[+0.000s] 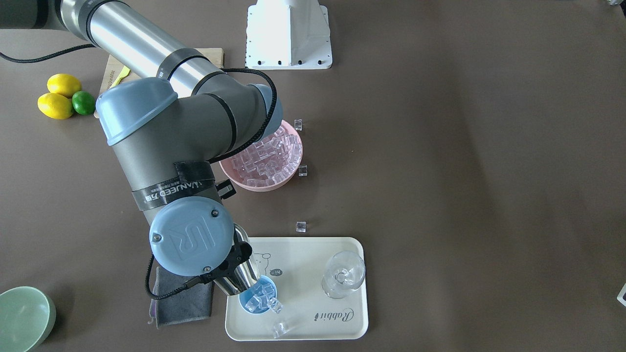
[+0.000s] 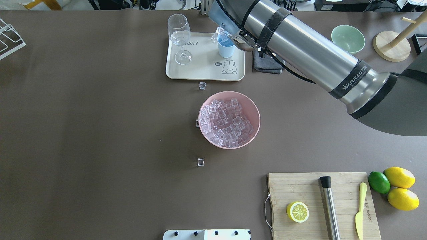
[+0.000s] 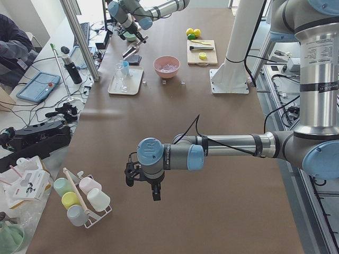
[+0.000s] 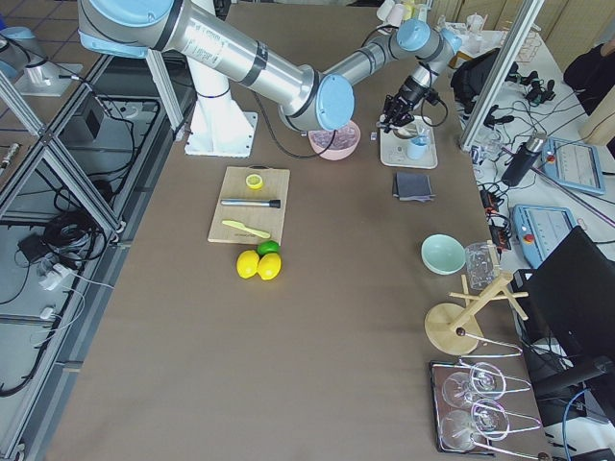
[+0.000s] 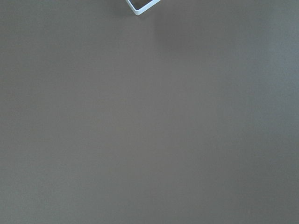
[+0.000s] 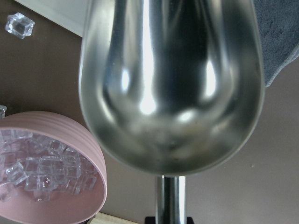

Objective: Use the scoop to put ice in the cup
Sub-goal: 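Tip the scoop over the blue cup with the right gripper to pour ice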

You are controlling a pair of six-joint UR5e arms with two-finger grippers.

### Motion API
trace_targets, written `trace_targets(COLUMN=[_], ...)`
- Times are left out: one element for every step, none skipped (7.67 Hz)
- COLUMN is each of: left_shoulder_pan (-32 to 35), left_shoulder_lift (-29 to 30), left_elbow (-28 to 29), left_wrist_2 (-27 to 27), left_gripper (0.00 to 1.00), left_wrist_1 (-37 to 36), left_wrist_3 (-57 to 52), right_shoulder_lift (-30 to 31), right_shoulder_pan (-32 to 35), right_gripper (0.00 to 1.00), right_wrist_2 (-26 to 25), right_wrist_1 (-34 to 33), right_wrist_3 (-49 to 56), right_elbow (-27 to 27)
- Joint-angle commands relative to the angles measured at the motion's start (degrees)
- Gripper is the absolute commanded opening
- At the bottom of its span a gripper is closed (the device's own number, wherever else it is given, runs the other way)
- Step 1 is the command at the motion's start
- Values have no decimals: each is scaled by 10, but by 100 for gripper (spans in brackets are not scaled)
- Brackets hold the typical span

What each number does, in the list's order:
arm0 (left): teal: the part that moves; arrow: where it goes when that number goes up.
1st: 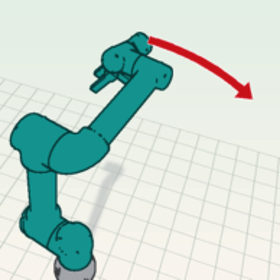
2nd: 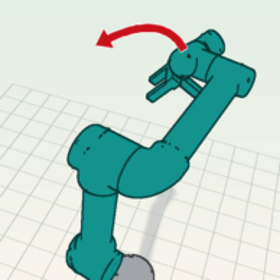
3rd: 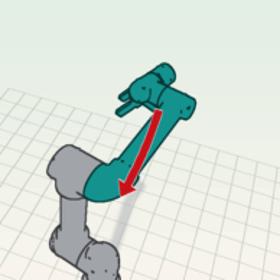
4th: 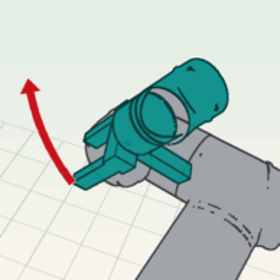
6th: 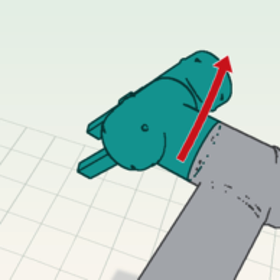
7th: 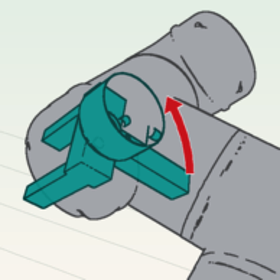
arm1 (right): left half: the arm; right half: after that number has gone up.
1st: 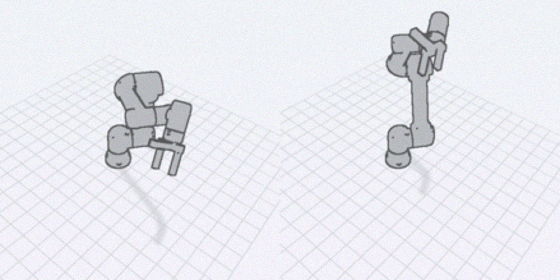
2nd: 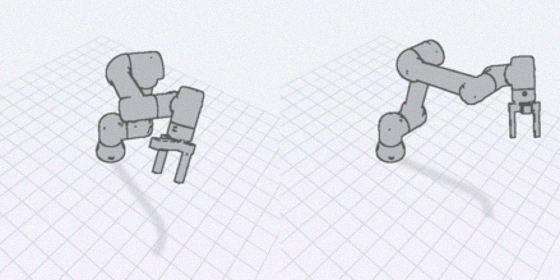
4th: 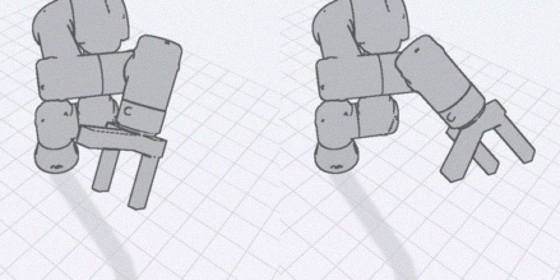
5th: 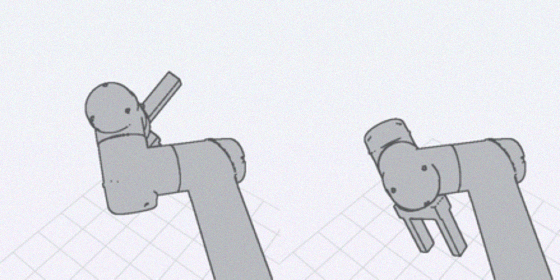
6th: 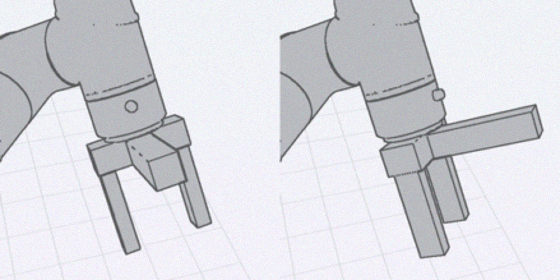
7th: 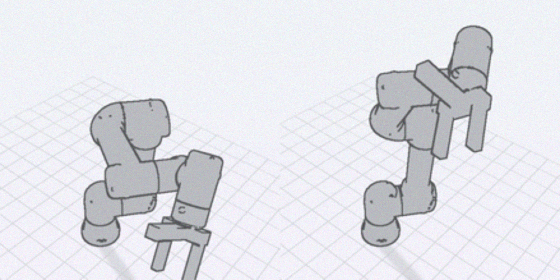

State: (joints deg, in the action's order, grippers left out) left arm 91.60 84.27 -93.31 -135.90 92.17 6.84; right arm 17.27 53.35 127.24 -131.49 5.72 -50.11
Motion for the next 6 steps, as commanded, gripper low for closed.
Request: trace_targets(left_shoulder_pan=[-1,-1,-1,-1,-1,-1], left_shoulder_lift=[0,2,2,2,2,2], left_elbow=[2,2,1,1,1,1], left_wrist_2=[-1,-1,-2,-2,-2,-2], left_gripper=[99,99,99,99,99,99], left_wrist_1=[0,-1,-1,0,0,-1], left_wrist_3=[2,2,2,2,2,2], right_shoulder_lift=[1,4,12,33,61,92], right_shoulder_pan=[0,0,0,0,2,18], right_gripper=[0,0,0,0,0,0], right_wrist_2=[-1,-1,-1,-1,-1,-1], right_wrist_1=[-4,-5,-9,-14,-27,-41], right_wrist_3=[1,0,-2,-6,-8,-11], right_elbow=[-10,-17,-33,-71,-126,-189])
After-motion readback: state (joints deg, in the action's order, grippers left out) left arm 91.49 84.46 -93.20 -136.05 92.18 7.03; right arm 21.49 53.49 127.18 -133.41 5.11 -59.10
